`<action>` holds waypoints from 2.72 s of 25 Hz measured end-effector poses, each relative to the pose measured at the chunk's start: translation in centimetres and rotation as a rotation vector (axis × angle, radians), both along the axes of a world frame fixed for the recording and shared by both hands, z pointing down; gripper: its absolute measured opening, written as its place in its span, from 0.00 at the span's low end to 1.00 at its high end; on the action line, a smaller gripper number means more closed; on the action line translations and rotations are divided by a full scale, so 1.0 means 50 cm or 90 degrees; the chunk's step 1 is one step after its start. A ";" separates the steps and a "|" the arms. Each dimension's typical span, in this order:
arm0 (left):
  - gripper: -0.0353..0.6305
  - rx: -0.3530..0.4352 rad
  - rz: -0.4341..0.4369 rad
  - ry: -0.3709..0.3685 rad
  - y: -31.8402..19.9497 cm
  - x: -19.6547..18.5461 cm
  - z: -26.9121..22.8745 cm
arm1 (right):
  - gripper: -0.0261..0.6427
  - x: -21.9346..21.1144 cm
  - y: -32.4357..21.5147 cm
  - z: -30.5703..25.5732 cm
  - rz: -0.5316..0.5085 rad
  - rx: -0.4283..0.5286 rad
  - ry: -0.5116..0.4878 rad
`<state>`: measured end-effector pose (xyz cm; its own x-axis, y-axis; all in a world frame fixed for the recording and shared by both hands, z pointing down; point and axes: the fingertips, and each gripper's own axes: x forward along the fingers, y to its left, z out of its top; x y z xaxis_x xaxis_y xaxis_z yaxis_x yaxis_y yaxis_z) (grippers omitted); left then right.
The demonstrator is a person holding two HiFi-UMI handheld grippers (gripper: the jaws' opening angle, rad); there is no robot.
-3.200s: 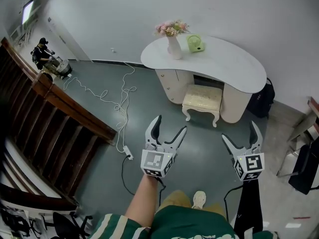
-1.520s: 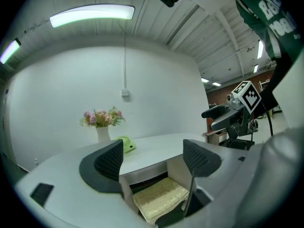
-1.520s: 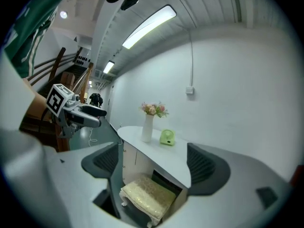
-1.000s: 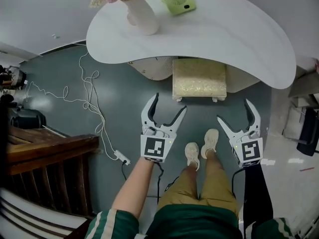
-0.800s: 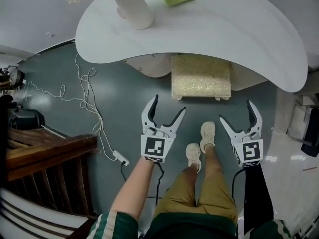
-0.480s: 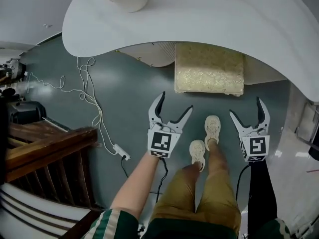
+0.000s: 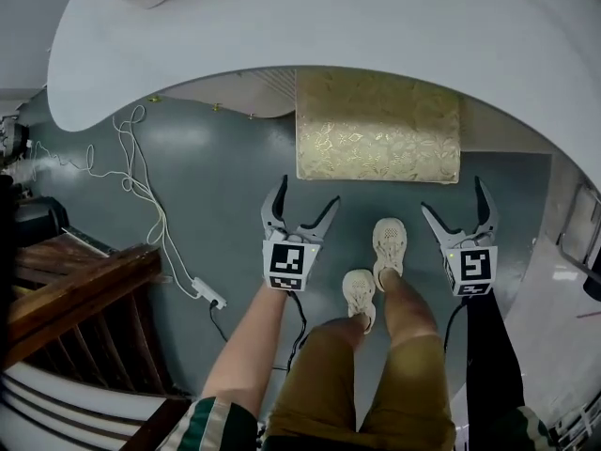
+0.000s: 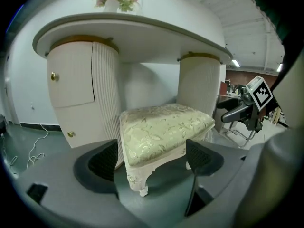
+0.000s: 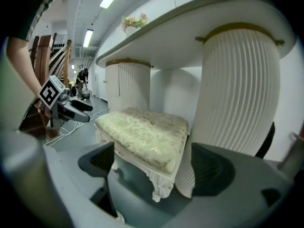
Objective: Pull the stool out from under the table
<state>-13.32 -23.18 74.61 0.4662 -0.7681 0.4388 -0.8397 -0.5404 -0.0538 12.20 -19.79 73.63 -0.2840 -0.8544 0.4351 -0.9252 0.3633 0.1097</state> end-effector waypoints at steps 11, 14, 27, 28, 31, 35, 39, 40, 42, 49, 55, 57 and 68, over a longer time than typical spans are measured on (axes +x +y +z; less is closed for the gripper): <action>0.71 -0.060 -0.002 -0.025 -0.026 -0.002 0.151 | 0.82 0.014 -0.045 0.163 -0.005 -0.045 -0.002; 0.72 -0.063 -0.007 -0.030 -0.050 -0.001 0.178 | 0.82 0.020 -0.067 0.189 0.001 -0.052 0.004; 0.73 -0.091 0.040 -0.067 -0.107 0.018 0.222 | 0.74 0.012 -0.105 0.259 0.013 -0.077 0.026; 0.73 -0.095 0.043 -0.066 -0.106 0.018 0.223 | 0.73 0.013 -0.105 0.261 0.014 -0.075 0.033; 0.73 -0.110 0.047 -0.065 -0.110 0.017 0.227 | 0.68 0.021 -0.104 0.267 0.007 -0.078 0.056; 0.73 -0.116 0.042 -0.076 -0.110 0.012 0.228 | 0.62 0.026 -0.100 0.270 -0.020 -0.101 0.063; 0.73 -0.140 0.043 -0.089 -0.108 0.009 0.229 | 0.60 0.029 -0.095 0.268 -0.030 -0.117 0.058; 0.72 -0.151 0.045 -0.097 -0.106 0.004 0.227 | 0.59 0.027 -0.094 0.269 -0.032 -0.122 0.056; 0.67 -0.167 0.049 -0.113 -0.103 -0.004 0.223 | 0.59 0.027 -0.093 0.267 -0.035 -0.130 0.054; 0.60 -0.194 0.047 -0.121 -0.093 -0.004 0.218 | 0.59 0.036 -0.096 0.267 -0.035 -0.162 0.056; 0.59 -0.219 0.041 -0.117 -0.084 -0.006 0.205 | 0.59 0.033 -0.091 0.260 -0.038 -0.200 0.053; 0.59 -0.221 0.040 -0.113 -0.082 -0.005 0.197 | 0.59 0.032 -0.089 0.256 -0.039 -0.202 0.047; 0.59 -0.229 0.041 -0.118 -0.077 -0.011 0.173 | 0.59 0.022 -0.077 0.255 -0.035 -0.239 0.027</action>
<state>-13.88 -27.04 83.29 0.3964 -0.5217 0.7554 -0.7973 -0.6036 0.0016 13.32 -23.64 86.36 -0.2998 -0.6179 0.7268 -0.9009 0.4340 -0.0025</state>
